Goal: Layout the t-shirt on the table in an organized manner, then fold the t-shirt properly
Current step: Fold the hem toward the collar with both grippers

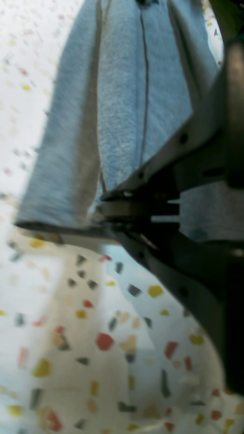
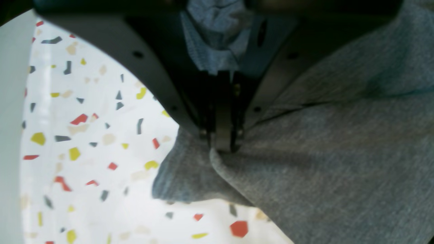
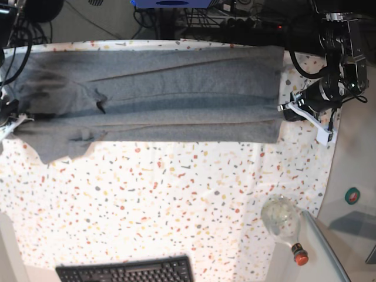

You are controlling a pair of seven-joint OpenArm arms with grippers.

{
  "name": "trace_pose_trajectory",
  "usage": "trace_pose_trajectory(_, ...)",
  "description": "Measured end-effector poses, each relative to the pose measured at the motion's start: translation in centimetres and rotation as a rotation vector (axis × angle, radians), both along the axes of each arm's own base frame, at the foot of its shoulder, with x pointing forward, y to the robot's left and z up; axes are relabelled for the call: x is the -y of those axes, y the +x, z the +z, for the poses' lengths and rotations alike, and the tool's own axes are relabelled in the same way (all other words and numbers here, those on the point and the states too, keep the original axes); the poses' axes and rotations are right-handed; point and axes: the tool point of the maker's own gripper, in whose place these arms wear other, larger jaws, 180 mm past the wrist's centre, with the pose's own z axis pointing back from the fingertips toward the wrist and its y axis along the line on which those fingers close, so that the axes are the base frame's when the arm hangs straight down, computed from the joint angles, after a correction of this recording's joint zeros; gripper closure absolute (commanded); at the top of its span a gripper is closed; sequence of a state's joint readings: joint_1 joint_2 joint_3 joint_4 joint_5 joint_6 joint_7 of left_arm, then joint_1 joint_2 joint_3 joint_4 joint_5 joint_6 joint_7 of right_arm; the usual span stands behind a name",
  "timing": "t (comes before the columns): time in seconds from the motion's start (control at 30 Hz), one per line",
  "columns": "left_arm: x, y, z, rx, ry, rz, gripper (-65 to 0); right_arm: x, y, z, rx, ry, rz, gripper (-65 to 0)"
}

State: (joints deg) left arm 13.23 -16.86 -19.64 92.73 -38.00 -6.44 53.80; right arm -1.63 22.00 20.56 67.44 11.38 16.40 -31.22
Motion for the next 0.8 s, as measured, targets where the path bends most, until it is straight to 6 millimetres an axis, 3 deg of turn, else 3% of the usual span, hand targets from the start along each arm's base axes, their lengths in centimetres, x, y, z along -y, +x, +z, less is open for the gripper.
trace_pose_trajectory(0.33, -0.5, -1.7, -1.9, -0.066, -0.012, 0.02, 0.0, 0.0, -1.3, -1.0, -0.091, 0.018, -0.018, 0.0)
trace_pose_trajectory(0.43, -0.4, -1.6, -1.8, -0.062, -0.012, 0.02, 0.0, 0.1, -1.8, -1.2, -0.117, 0.016, -0.023, -19.2)
trace_pose_trajectory(0.5, -0.5, -1.7, -1.9, -0.064, -0.008, 0.02, 0.0, 0.2, -1.8, -1.1, -0.117, 0.013, -0.023, -27.5)
trace_pose_trajectory(0.6, -0.5, -1.7, -1.9, -0.064, -0.007, 0.021, 0.0, 0.2, -1.8, -1.1, -0.116, 0.013, -0.024, -33.3)
trace_pose_trajectory(0.7, -0.8, -1.7, -1.8, -0.062, -0.006, 0.028, 0.0, 0.8, -2.0, -0.6, -0.1, 0.017, -0.057, -33.9)
trace_pose_trajectory(0.8, -0.9, -1.8, -1.8, -0.063, 0.0, 0.028, -23.9, 1.6, -2.3, 1.3, -0.04, 0.02, -0.137, -34.1)
